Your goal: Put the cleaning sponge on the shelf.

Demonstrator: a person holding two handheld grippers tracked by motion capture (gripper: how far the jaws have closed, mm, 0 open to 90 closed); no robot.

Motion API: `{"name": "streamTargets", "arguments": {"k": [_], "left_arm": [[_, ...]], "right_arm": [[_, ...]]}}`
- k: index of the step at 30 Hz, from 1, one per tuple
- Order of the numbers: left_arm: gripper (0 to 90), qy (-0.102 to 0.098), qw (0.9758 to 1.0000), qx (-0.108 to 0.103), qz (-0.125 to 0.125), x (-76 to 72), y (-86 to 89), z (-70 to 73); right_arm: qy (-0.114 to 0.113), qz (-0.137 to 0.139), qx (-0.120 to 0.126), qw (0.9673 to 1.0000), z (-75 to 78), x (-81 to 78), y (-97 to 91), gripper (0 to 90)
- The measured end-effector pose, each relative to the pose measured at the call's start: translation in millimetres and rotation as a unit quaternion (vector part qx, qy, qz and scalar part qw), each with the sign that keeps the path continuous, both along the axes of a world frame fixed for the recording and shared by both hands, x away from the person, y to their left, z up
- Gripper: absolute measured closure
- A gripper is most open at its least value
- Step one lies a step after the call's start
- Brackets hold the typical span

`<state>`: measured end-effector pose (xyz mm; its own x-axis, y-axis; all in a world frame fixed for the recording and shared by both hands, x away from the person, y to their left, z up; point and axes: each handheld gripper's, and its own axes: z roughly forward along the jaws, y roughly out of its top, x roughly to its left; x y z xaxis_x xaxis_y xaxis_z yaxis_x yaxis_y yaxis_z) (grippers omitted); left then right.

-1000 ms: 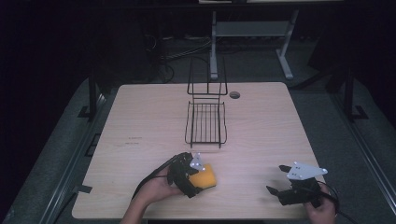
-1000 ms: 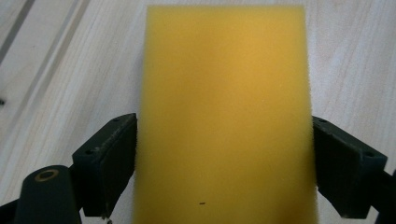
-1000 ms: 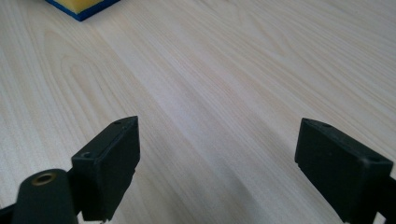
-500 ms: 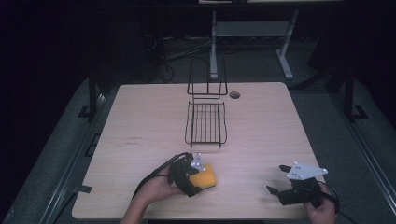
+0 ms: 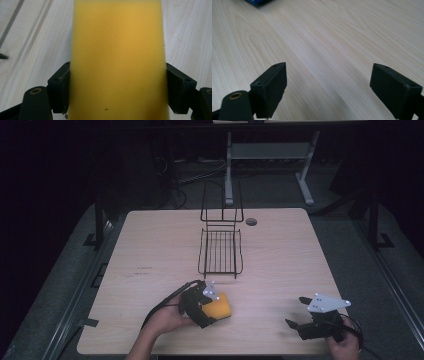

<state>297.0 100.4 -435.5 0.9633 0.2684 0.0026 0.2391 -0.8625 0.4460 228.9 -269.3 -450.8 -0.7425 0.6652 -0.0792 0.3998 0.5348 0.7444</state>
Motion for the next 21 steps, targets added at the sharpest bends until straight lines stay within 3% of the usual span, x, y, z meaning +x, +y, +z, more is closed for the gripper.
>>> {"name": "streamTargets", "arguments": {"k": [7,21], "left_arm": [[21.9,-0.001,1.0000,0.000,-0.001,5.1,-0.5,6.2],[21.8,-0.007,0.9997,0.019,-0.010,20.9,-6.6,21.5]], "right_arm": [[-0.001,0.001,0.000,1.0000,-0.1,0.4,-0.7,13.8],[0.000,0.001,0.003,1.0000,-0.5,1.4,-2.0,13.8]]}}
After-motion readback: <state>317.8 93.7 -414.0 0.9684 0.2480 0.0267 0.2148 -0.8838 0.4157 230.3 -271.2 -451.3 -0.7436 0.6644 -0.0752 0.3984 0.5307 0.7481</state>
